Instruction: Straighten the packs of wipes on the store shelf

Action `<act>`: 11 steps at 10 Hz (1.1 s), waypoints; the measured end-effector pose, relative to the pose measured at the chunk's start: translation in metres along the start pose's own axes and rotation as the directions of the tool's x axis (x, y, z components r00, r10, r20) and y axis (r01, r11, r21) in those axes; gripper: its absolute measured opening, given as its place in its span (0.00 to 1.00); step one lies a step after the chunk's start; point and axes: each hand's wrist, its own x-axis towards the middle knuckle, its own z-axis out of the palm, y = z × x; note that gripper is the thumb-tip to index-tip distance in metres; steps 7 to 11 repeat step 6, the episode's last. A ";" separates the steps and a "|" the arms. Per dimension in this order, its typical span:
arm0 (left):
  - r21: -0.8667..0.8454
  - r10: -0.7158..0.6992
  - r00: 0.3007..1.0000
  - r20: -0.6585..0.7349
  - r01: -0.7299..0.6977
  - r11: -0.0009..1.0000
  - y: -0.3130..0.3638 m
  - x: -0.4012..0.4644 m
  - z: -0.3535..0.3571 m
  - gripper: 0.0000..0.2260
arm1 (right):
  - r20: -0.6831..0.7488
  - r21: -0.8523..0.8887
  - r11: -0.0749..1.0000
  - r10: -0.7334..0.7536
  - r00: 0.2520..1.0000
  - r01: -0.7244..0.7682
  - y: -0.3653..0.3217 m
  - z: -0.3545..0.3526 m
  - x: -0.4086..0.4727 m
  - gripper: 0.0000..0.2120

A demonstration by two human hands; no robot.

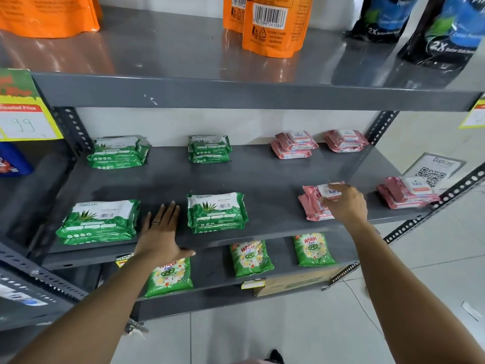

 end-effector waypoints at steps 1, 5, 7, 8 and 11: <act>-0.002 -0.006 1.000 0.003 0.006 1.000 0.000 -0.001 -0.001 0.58 | -0.020 0.001 1.000 0.016 1.000 -0.016 -0.002 0.002 -0.001 0.22; -0.022 -0.002 1.000 0.004 0.002 1.000 0.002 -0.003 -0.004 0.59 | -0.003 -0.053 0.999 0.013 1.000 -0.014 -0.006 -0.002 -0.001 0.21; -0.048 0.006 0.996 0.085 -0.002 0.999 0.001 0.001 -0.008 0.66 | -0.037 -0.017 1.000 -0.020 0.999 0.019 -0.001 -0.002 0.001 0.22; -0.048 0.006 0.996 0.085 -0.002 0.999 0.001 0.001 -0.008 0.66 | -0.037 -0.017 1.000 -0.020 0.999 0.019 -0.001 -0.002 0.001 0.22; -0.048 0.006 0.996 0.085 -0.002 0.999 0.001 0.001 -0.008 0.66 | -0.037 -0.017 1.000 -0.020 0.999 0.019 -0.001 -0.002 0.001 0.22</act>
